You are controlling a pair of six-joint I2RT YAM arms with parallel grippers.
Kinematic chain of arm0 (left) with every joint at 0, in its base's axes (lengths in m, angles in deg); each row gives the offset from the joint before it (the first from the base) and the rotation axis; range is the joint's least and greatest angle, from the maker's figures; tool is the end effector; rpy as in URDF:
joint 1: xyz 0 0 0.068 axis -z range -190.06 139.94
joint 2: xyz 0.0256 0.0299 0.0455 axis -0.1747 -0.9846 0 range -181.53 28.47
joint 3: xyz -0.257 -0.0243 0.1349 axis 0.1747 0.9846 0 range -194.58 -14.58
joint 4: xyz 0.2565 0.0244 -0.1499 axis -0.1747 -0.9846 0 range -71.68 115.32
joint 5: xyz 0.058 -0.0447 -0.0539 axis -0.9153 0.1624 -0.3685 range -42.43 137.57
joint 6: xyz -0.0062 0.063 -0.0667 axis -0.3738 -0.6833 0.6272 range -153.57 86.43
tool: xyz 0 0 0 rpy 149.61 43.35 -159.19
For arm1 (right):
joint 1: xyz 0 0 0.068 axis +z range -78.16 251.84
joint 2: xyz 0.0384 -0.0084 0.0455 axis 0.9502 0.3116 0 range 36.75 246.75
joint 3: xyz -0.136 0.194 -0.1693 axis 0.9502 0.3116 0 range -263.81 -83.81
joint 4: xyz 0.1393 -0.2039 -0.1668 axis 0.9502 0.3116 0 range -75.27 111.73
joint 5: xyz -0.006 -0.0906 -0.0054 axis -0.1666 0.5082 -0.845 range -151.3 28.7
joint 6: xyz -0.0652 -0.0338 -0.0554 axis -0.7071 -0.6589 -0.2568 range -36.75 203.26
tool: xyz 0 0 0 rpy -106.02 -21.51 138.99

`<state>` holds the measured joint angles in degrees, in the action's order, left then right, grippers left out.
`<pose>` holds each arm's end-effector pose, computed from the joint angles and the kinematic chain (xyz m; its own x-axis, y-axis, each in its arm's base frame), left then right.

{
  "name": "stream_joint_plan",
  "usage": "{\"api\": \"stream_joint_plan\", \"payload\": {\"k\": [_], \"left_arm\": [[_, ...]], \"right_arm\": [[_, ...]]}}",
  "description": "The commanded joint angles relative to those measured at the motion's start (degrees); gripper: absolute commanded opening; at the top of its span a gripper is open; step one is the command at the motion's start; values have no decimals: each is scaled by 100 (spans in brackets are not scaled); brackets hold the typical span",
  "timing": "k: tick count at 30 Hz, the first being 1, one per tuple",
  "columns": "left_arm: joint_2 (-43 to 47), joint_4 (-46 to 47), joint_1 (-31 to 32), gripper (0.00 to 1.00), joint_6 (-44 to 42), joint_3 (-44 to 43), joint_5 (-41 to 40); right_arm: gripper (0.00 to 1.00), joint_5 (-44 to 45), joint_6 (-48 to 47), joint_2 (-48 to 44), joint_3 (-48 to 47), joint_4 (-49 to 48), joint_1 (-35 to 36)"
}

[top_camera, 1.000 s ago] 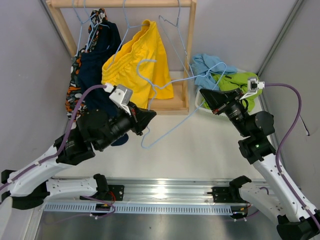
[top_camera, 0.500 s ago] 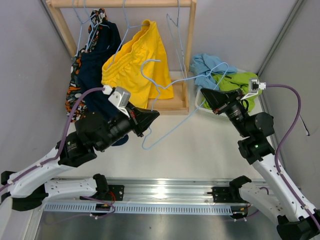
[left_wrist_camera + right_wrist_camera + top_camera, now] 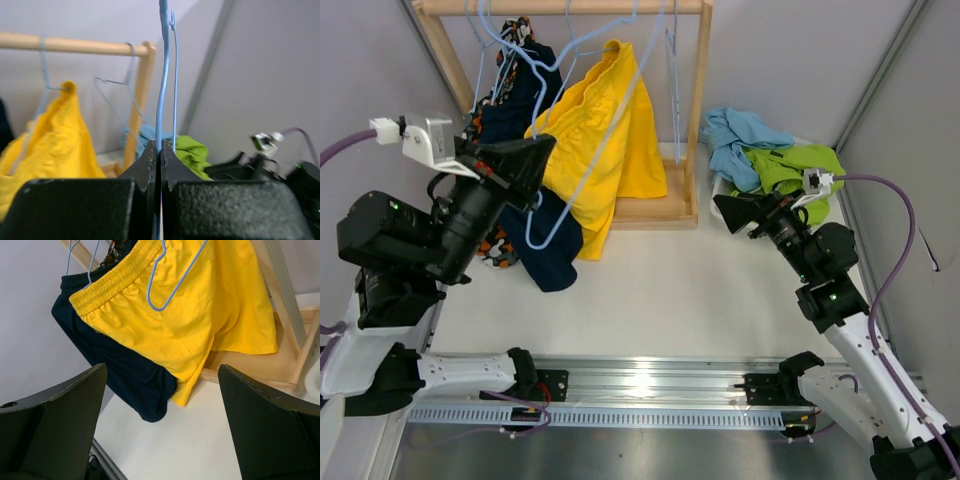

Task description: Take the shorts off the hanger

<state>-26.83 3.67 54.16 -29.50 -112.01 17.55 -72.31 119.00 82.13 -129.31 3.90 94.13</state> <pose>0.1092 -0.1310 0.6319 0.1108 -0.3709 -0.9220 0.5852 0.7742 -0.2411 0.2319 0.1120 0.4049 -0.1761 0.5476 -0.8180 -0.5456 0.6374 0.5441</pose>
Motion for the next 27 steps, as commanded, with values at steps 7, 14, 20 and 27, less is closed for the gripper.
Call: {"api": "stream_joint_plan", "payload": {"k": [7,14,20,27], "left_arm": [[-1465,-1157,-630,0,-1007,-1428,-1147],[-1860,-1667,-1009,0,-592,-1472,-751],[-2159,-1465,-1306,0,-548,-1375,-594],[-3766,-1386,-2211,0,-583,-3031,373]], "right_arm": [[99,178,-419,-768,50,616,-242],[100,116,-578,-1005,102,942,-409],[100,20,-543,-1076,251,907,-497],[99,-42,-551,-1093,401,872,-532]]}}
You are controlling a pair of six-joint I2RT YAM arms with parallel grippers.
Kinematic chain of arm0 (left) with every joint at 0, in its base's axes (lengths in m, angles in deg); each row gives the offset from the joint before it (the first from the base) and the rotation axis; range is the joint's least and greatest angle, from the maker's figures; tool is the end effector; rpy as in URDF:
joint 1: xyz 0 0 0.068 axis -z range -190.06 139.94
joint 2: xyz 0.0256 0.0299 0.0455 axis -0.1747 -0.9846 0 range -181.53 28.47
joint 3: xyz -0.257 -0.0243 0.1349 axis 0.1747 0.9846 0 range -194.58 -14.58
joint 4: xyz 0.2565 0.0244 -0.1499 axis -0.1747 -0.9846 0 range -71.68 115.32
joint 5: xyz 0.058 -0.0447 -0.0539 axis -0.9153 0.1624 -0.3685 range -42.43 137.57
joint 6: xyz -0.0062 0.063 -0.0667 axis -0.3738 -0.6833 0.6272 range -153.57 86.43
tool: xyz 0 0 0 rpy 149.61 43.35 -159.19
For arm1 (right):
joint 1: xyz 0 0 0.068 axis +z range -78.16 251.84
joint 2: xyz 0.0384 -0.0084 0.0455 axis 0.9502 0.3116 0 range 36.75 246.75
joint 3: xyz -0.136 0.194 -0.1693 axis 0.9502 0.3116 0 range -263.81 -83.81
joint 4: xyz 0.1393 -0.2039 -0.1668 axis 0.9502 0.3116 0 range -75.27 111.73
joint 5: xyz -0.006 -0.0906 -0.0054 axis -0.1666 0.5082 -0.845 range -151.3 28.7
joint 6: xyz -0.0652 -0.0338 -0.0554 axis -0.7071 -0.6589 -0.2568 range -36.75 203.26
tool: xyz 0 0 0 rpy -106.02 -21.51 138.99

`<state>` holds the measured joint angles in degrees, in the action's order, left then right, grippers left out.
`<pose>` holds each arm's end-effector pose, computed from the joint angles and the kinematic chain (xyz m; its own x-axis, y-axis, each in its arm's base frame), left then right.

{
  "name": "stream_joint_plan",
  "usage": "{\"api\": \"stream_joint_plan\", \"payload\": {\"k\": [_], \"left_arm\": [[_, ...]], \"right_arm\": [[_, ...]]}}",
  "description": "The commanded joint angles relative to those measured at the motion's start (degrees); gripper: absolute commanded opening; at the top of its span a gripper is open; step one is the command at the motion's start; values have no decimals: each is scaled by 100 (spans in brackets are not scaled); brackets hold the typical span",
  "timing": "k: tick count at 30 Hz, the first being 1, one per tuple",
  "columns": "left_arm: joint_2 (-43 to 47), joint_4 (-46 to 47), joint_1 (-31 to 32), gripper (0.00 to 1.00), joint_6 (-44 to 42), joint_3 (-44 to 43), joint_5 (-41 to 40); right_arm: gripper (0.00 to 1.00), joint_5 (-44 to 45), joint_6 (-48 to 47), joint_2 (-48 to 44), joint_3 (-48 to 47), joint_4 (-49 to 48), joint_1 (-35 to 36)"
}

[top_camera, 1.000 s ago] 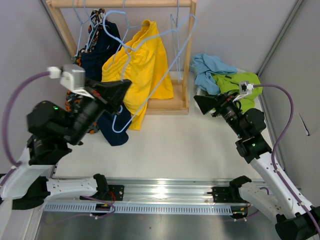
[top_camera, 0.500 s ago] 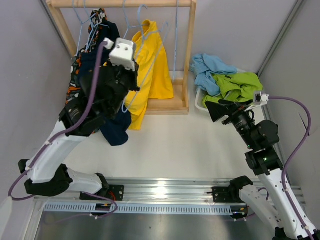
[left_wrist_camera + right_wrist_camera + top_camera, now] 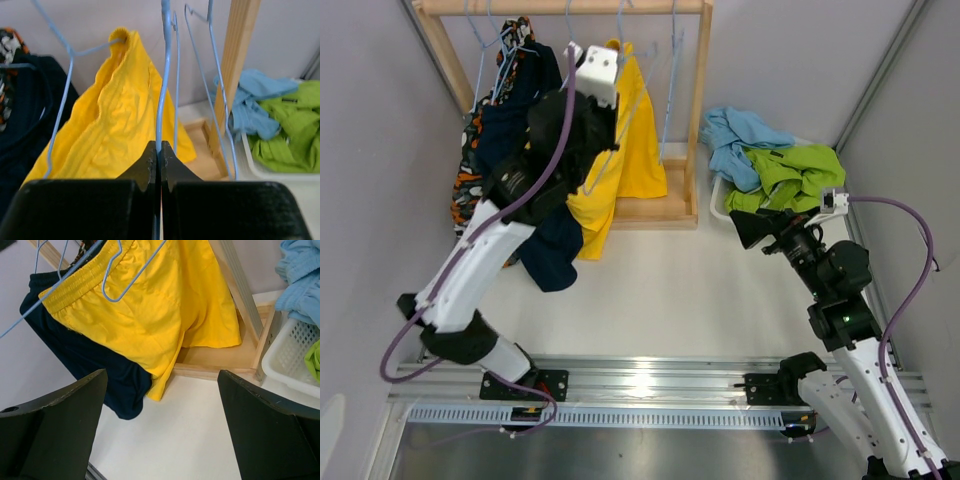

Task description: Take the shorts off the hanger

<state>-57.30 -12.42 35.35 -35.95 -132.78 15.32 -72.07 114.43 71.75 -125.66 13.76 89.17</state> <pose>0.2769 -0.2181 0.5852 -0.0555 0.1063 -0.9928 0.2319 0.9685 0.0907 0.2020 0.0791 0.3903 -0.1317 0.4916 -0.8608 -0.4687 0.7343 0.4911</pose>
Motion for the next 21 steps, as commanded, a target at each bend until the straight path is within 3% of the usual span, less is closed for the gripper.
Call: {"api": "stream_joint_plan", "payload": {"k": [1,7,14,19,21], "left_arm": [[-904,214,-400,0,61,-1125,675],[-2161,249,-875,0,184,-2427,1177],[-2698,968,-1174,0,387,-2402,1414],[-2875,926,-1192,0,579,-2525,1598],[-2717,900,-1192,9,702,-2150,1695]], "right_arm": [[99,-66,-112,-64,45,-105,-45],[100,-101,-209,-108,168,-35,-124],[100,-277,-270,-125,273,27,-212],[100,-321,-270,-125,370,27,-220],[100,-330,-270,-99,396,9,-238]]}}
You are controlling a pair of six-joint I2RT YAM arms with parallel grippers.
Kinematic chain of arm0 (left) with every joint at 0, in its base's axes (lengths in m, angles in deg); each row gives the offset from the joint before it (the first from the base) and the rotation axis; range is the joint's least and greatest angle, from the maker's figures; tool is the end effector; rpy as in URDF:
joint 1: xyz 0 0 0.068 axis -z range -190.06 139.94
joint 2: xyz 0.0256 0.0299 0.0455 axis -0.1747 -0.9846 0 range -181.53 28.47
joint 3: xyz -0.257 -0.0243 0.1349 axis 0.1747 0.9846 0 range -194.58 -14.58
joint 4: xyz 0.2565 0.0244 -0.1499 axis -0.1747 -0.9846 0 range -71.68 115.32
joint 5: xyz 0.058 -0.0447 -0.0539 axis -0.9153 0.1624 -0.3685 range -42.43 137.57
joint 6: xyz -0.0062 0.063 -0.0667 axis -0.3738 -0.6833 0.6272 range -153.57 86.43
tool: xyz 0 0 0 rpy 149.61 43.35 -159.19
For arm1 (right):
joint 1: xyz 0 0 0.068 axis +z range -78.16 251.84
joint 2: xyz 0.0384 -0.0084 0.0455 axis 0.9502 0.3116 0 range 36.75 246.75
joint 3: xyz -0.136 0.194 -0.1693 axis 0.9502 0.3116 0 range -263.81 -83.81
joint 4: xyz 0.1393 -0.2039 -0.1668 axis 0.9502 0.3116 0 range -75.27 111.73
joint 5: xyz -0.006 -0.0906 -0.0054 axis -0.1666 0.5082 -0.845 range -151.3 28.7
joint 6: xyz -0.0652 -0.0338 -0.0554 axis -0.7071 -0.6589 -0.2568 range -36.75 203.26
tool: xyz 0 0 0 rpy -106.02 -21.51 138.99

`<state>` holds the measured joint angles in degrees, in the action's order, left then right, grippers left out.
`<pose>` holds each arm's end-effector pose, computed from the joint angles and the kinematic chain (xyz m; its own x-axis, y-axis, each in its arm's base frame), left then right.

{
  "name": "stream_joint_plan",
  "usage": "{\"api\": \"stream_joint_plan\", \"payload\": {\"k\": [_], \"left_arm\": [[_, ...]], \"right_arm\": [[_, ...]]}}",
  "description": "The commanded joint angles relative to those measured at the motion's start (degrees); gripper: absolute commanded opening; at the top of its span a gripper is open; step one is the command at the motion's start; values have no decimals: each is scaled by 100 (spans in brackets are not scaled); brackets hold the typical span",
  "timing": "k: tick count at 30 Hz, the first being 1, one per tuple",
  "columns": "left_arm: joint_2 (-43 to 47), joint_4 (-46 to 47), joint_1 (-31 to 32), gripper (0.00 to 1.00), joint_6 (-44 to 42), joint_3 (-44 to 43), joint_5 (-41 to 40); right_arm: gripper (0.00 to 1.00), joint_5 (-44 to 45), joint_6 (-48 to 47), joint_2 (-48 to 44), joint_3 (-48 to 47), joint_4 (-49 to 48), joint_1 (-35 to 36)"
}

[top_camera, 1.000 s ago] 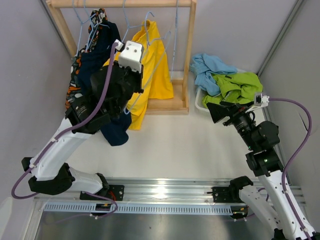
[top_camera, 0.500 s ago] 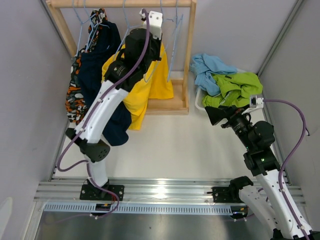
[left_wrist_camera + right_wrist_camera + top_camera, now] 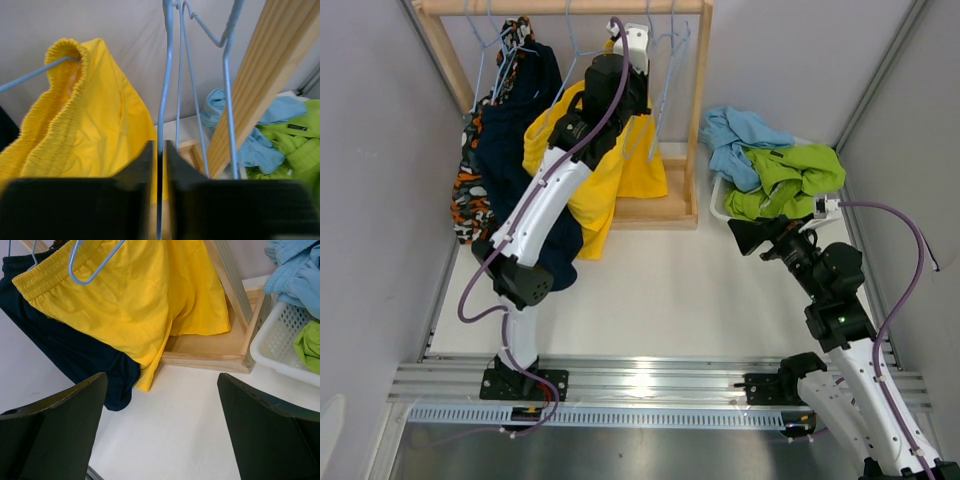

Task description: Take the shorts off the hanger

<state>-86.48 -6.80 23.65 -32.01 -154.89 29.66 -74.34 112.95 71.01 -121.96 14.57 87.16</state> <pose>0.4480 -0.2683 0.5279 -0.1055 0.0392 -0.9937 0.2714 0.9624 0.0091 0.2065 0.0758 0.3628 -0.1758 0.4522 -0.8744 -0.4458 0.7554 0.4803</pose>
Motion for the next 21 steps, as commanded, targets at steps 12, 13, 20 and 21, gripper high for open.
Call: {"api": "stream_joint_plan", "payload": {"k": [12,13,20,21], "left_arm": [[2538,171,-102,84,-15,1568,491],[2627,110,-154,86,-59,1542,421],[2856,-172,-909,87,-130,1612,385],[2847,-172,-989,87,-104,1682,498]], "right_arm": [[99,-261,142,-51,282,-335,-37],[99,-269,203,-60,317,-353,-37],[99,-331,256,-209,361,-274,-37],[100,-322,248,-235,352,-230,-37]]}}
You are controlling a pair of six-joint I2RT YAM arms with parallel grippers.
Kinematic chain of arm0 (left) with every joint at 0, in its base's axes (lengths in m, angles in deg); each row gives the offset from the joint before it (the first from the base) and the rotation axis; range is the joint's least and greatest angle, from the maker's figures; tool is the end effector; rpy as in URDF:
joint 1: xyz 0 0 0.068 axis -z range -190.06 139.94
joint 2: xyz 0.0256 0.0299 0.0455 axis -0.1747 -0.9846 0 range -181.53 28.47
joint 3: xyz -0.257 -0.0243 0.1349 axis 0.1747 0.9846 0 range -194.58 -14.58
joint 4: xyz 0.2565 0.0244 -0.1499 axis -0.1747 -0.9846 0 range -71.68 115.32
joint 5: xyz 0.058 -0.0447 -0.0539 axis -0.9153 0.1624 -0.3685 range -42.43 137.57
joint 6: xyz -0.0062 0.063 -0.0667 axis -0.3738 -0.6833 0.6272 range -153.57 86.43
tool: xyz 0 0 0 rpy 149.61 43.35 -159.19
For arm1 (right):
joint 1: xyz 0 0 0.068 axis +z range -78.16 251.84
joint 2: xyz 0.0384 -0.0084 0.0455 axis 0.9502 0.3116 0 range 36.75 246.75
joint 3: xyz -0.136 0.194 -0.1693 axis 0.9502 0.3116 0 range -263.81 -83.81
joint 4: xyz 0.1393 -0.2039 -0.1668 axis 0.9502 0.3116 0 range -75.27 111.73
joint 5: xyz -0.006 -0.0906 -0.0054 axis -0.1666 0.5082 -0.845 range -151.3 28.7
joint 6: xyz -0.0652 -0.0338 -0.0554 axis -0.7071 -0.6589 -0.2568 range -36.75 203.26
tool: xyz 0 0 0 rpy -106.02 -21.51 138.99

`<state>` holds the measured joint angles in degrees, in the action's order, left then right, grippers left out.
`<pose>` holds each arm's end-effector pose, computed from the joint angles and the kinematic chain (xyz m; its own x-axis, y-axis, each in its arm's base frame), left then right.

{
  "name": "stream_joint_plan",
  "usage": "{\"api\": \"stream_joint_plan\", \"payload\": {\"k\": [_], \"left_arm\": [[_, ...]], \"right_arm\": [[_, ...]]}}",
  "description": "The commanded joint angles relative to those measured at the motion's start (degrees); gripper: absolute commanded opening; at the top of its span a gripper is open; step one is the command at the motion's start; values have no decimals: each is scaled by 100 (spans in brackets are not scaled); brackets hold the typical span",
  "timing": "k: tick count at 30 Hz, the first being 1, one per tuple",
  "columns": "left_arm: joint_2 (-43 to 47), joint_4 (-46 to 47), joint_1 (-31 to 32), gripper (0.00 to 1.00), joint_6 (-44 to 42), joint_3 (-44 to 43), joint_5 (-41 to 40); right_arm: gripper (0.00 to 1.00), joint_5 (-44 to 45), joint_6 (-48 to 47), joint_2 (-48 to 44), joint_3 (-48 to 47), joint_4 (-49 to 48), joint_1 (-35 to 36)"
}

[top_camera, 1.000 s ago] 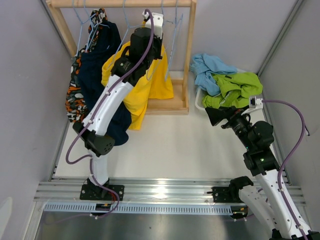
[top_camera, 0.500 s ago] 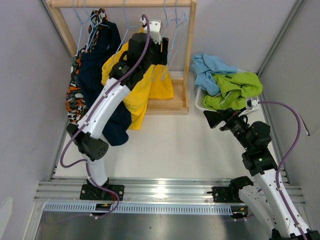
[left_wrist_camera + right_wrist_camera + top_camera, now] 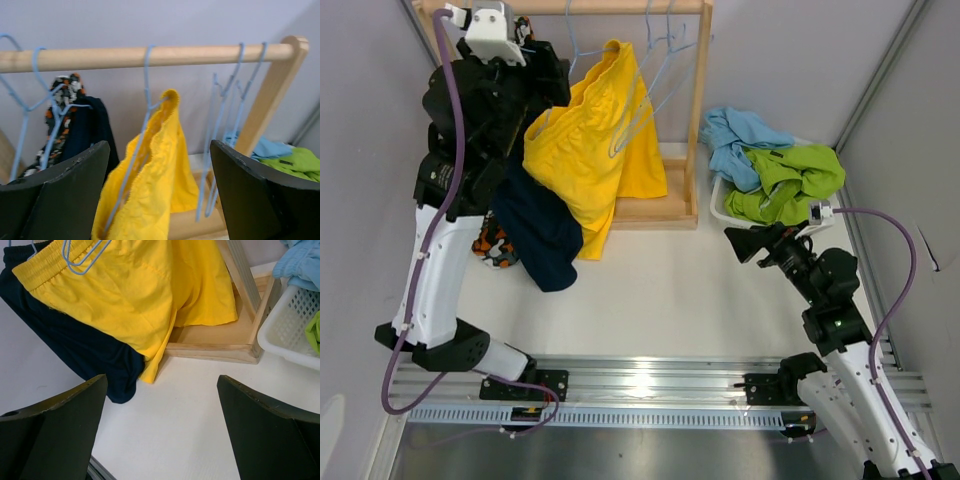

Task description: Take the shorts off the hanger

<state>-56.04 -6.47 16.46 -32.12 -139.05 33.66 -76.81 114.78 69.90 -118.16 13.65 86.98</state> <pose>0.2992 -0.1271 0.6453 0.1214 -0.0881 -0.9887 0.2237 0.9729 -0.0592 0.2056 0.0784 0.3402 -0.2336 0.4588 -0.8573 -0.4544 0.7280 0.5134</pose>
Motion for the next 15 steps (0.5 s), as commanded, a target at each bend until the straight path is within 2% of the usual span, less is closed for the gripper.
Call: {"api": "stream_joint_plan", "payload": {"k": [1,4,15], "left_arm": [[-215,-187,-349,87,-93,141,160],[-364,-178,-726,87,-5,203,475],[-1066,-143,-1272,85,285,-139,1347]], "right_arm": [[100,-75,55,-159,-19,-112,-19],[99,-66,55,-212,-19,-50,-11],[99,-31,3,-247,60,47,-19]]}}
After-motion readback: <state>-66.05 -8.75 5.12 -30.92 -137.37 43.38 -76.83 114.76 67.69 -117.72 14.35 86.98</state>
